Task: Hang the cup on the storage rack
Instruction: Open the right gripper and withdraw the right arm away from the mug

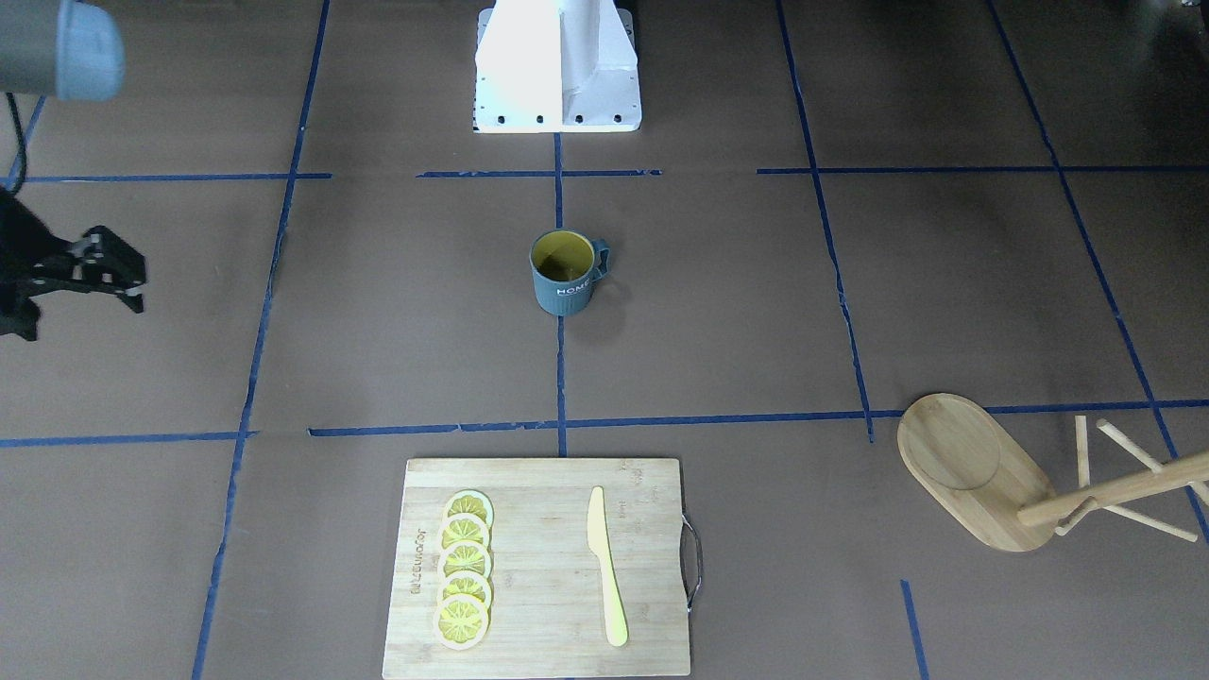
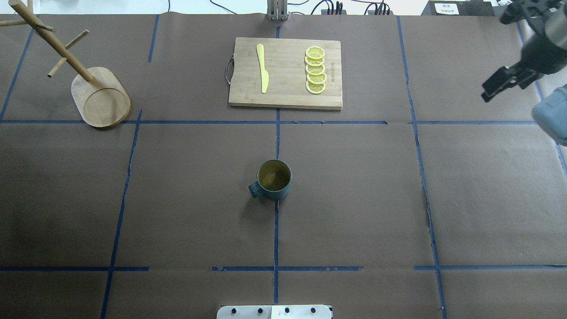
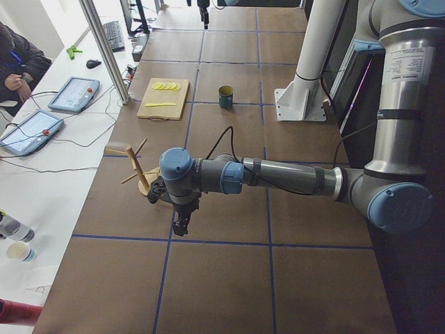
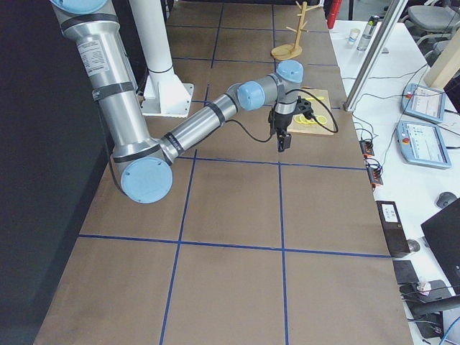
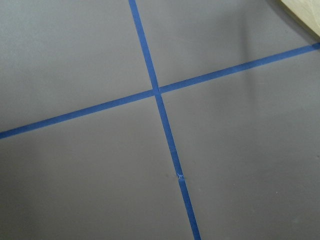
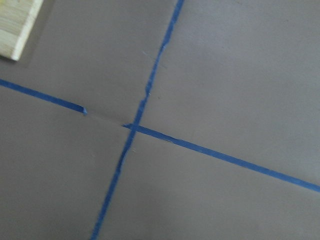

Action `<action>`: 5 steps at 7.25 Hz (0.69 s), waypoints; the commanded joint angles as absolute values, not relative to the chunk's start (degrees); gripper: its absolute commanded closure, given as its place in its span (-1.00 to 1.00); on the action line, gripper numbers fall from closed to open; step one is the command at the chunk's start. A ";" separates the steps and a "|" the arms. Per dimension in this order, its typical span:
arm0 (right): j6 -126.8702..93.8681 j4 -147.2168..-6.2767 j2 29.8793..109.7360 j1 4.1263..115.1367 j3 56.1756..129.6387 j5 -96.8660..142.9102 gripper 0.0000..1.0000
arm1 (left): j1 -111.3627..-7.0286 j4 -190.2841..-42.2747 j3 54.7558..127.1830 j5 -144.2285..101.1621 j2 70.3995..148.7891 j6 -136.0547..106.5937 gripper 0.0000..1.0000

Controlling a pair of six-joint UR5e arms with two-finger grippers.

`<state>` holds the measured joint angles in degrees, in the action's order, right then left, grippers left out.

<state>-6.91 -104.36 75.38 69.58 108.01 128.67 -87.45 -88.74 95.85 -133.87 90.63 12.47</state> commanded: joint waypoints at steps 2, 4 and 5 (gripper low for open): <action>16.74 -104.06 88.82 84.08 104.43 132.89 -1.00 | -86.32 -91.33 92.92 -133.85 93.76 12.30 -1.00; 16.52 -103.71 96.03 88.49 103.36 132.72 -1.00 | -86.31 -91.67 90.55 -134.38 93.52 12.48 -1.00; 16.26 -103.71 98.76 89.55 103.45 132.63 -1.00 | -86.31 -92.10 91.40 -138.56 93.69 12.31 -1.00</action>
